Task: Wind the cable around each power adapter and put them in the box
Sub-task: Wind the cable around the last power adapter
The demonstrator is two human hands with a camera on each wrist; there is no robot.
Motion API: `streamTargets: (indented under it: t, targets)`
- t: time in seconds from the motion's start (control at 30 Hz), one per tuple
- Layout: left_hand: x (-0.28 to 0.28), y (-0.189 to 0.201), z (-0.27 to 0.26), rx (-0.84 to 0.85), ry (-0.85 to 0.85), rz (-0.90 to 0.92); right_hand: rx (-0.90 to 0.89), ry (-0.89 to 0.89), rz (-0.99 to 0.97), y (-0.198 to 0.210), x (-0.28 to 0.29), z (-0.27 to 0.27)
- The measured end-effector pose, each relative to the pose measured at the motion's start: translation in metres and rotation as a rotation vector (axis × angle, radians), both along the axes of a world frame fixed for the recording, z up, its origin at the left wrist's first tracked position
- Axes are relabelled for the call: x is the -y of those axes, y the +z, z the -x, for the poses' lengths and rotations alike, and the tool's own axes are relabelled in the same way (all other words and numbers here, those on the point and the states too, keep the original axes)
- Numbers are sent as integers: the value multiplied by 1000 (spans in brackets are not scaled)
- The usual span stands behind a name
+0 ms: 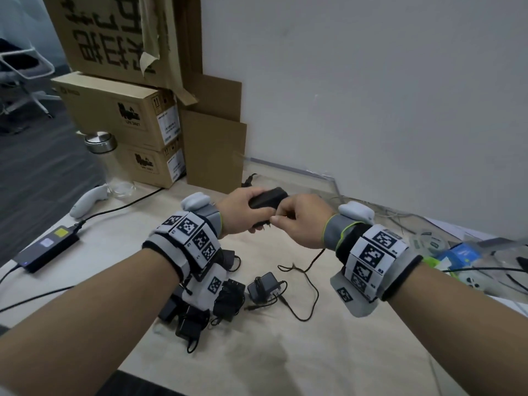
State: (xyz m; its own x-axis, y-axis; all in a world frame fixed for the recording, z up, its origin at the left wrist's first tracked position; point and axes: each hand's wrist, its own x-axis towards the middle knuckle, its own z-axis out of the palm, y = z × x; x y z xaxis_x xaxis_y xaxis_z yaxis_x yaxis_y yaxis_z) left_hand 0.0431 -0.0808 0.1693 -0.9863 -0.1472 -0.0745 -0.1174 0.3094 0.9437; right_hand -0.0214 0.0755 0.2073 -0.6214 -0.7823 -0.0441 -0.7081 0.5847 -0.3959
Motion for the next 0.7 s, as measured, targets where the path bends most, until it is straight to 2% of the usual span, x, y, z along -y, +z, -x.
streamTargets:
  t: [0.07, 0.17, 0.27, 0.37, 0.43, 0.57, 0.7]
  targets:
    - [1, 2, -2, 65, -127, 221, -9, 29, 21, 8, -2, 4]
    - [1, 7, -4, 155, -261, 447, 47, 53, 65, 13, -4, 13]
    - [-1, 18, -5, 156, -369, 568, 168, 9, 183, 9, -7, 20]
    - [-3, 27, -4, 185, -392, 599, 296, -51, 323, 6, -8, 26]
    - [-3, 25, -4, 193, -366, 514, 343, -127, 425, 6, -10, 33]
    - [1, 23, -8, 69, -292, -10, 442, -258, 539, 0, -16, 46]
    - [4, 21, -9, -52, -215, -374, 569, -317, 573, -12, -14, 45]
